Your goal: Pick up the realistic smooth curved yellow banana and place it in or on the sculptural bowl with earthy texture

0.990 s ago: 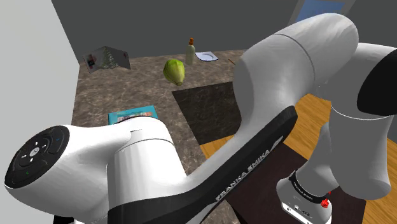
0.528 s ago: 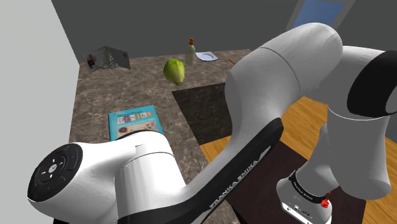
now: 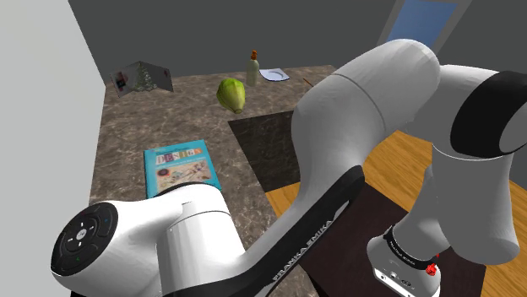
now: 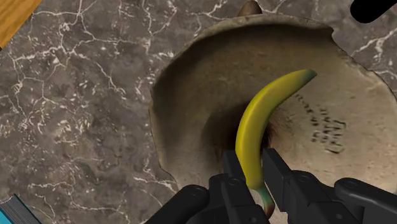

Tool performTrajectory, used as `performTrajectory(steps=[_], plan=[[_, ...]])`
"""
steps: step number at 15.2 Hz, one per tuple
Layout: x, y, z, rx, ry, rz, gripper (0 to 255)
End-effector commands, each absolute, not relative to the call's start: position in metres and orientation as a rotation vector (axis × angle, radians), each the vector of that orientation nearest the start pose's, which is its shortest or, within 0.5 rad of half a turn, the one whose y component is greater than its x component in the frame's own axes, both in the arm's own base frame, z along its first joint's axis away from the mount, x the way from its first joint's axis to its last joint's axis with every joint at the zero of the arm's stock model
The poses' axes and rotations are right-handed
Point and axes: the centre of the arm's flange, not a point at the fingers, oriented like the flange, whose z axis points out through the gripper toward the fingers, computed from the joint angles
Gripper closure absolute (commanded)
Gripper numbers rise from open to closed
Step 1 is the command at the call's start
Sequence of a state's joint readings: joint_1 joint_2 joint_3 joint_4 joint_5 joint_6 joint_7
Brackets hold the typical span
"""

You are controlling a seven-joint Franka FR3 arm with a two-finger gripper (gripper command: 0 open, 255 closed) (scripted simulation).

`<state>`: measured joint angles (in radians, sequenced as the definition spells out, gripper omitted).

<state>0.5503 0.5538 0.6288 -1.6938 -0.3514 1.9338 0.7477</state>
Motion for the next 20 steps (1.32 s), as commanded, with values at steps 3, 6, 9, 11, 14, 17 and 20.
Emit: performTrajectory(steps=[3,6,9,11,14,17,20], plan=[[0.305,0.568,0.308,-3.166,-0.893,0.190,0],[0.305,0.568,0.308,-3.166,-0.893,0.190,0],[0.306,0.571,0.321,-3.166,-0.893,0.190,0],[0.308,0.576,0.347,-3.166,-0.893,0.190,0],[0.308,0.577,0.357,-3.166,-0.894,0.190,0],[0.308,0.577,0.357,-3.166,-0.893,0.190,0],[0.308,0.577,0.357,-3.166,-0.893,0.190,0]])
